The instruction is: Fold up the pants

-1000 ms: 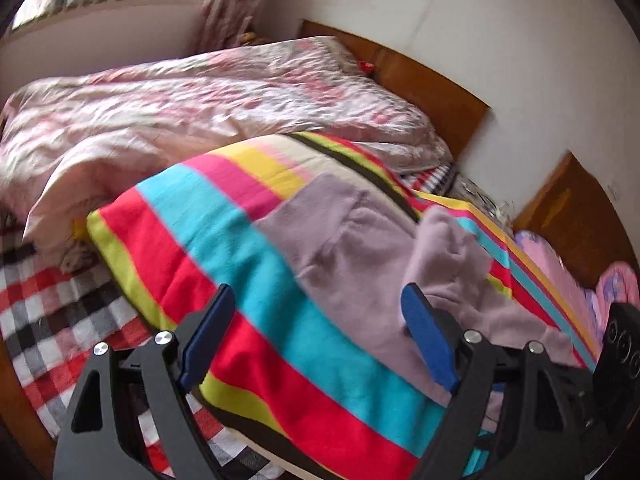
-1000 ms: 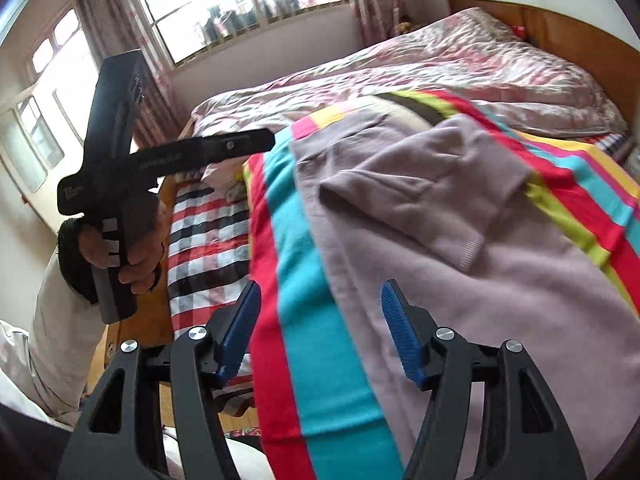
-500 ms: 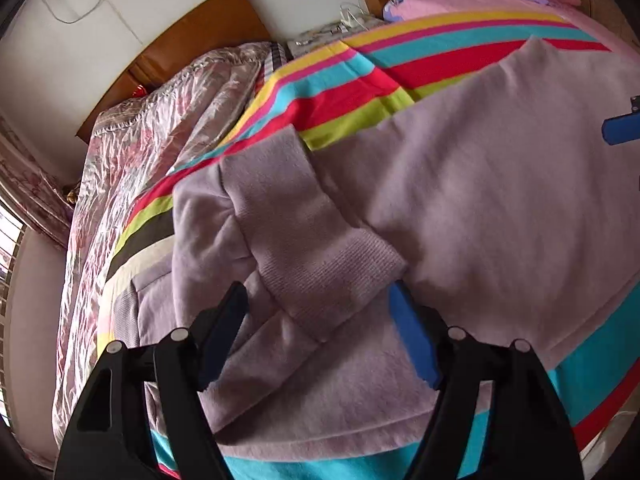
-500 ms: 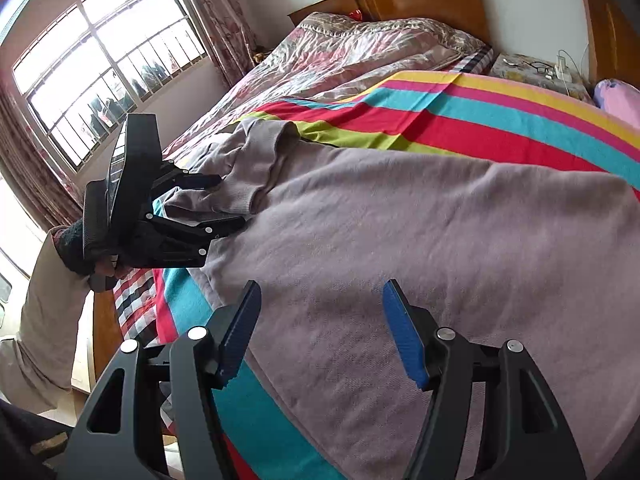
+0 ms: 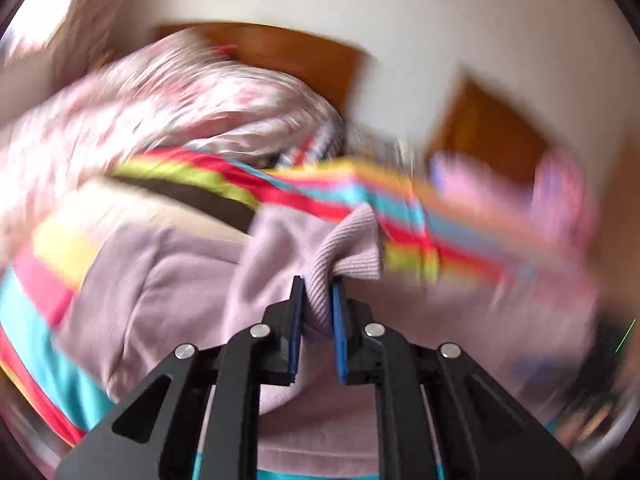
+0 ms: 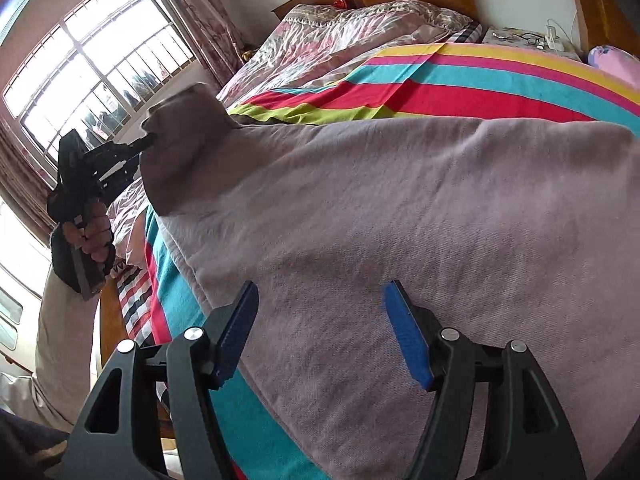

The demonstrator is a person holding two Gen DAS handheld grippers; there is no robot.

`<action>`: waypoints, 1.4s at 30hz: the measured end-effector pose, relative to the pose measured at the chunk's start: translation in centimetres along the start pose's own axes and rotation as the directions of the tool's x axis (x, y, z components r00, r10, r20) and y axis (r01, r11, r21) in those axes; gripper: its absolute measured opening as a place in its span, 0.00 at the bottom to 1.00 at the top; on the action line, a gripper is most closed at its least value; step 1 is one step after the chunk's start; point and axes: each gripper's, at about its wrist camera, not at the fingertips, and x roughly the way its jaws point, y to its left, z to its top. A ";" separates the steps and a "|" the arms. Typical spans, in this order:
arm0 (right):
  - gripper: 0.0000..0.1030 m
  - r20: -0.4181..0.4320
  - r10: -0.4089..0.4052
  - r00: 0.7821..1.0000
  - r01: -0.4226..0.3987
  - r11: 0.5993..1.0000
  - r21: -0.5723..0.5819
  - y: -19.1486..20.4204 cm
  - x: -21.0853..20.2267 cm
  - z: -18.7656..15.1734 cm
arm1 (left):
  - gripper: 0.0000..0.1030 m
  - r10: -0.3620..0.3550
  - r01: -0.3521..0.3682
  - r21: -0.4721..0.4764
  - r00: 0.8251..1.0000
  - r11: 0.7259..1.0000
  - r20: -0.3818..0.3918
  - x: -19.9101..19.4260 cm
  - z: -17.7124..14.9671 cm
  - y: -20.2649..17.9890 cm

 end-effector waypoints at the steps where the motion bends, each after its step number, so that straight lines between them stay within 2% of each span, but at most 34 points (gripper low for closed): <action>1: 0.64 -0.001 0.001 1.000 -0.001 1.000 0.000 0.0 0.1 0.1 | 0.13 -0.043 0.054 -0.178 0.997 0.983 0.062 -1.1 0.3 3.5; 3: 0.65 -0.005 -0.002 1.000 0.002 1.000 -0.015 0.2 0.3 0.0 | 0.14 -0.053 0.099 -0.386 0.990 0.917 0.130 -2.3 -0.2 8.8; 5: 0.65 -0.014 -0.014 1.000 0.013 0.999 -0.053 1.0 0.3 -0.2 | 0.19 -0.013 0.051 -0.441 0.996 0.896 0.090 -2.1 -1.0 11.5; 7: 0.65 -0.009 -0.036 0.999 0.035 0.992 -0.123 2.3 0.1 -0.5 | 0.26 -0.029 0.044 -0.460 0.999 0.887 0.040 -1.4 -1.8 12.7; 9: 0.61 0.007 -0.067 0.998 0.068 0.976 -0.207 4.0 -0.2 -1.1 | 0.33 -0.047 0.056 -0.452 0.998 0.890 0.031 -1.7 -2.7 12.9; 11: 0.48 0.017 -0.088 0.996 0.089 0.951 -0.295 5.6 -0.3 -1.8 | 0.37 -0.069 0.081 -0.448 0.997 0.890 0.045 -1.8 -2.9 12.7; 12: 0.45 0.009 -0.094 0.996 0.092 0.939 -0.331 6.2 -0.2 -2.2 | 0.40 -0.073 0.089 -0.453 0.996 0.887 0.052 -1.8 -3.1 12.6; 14: 0.31 -0.007 -0.117 0.993 0.104 0.908 -0.405 7.2 0.0 -3.2 | 0.41 -0.068 0.089 -0.444 0.996 0.892 0.062 -2.1 -3.6 12.1; 17: 0.24 -0.031 -0.134 0.990 0.104 0.876 -0.471 7.6 0.3 -4.7 | 0.41 -0.055 0.082 -0.411 0.995 0.908 0.077 -3.1 -3.8 11.1; 20: 0.22 -0.042 -0.185 0.982 0.142 0.863 -0.485 7.1 0.9 -5.5 | 0.39 -0.038 0.059 -0.378 0.997 0.924 0.063 -3.0 -3.7 10.6; 23: 0.21 -0.033 -0.196 0.980 0.152 0.849 -0.506 7.2 0.7 -5.8 | 0.39 -0.028 0.041 -0.374 0.999 0.927 0.039 -2.4 -4.0 11.1; 26: 0.21 -0.020 -0.246 0.969 0.189 0.792 -0.581 8.2 1.1 -6.2 | 0.35 -0.022 0.035 -0.384 0.999 0.923 0.036 -2.3 -4.6 11.4; 29: 0.21 -0.021 -0.266 0.964 0.196 0.760 -0.619 8.6 1.3 -6.0 | 0.35 -0.039 0.053 -0.391 0.998 0.919 0.044 -2.5 -5.0 11.5; 35: 0.22 0.000 -0.321 0.947 0.227 0.668 -0.708 9.8 2.4 -6.1 | 0.39 -0.053 0.068 -0.394 0.997 0.917 0.048 -2.9 -5.5 11.3; 39: 0.22 0.021 -0.336 0.942 0.235 0.612 -0.755 10.4 2.9 -6.3 | 0.45 -0.054 0.078 -0.413 0.996 0.907 0.069 -3.7 -6.2 11.0; 41: 0.19 0.041 -0.339 0.940 0.240 0.571 -0.785 10.7 3.1 -6.6 | 0.46 -0.058 0.083 -0.414 0.996 0.907 0.072 -4.0 -6.6 10.6; 42: 0.15 0.038 -0.332 0.942 0.232 0.569 -0.789 10.7 3.1 -6.6 | 0.46 -0.059 0.082 -0.409 0.996 0.909 0.068 -4.0 -6.8 10.4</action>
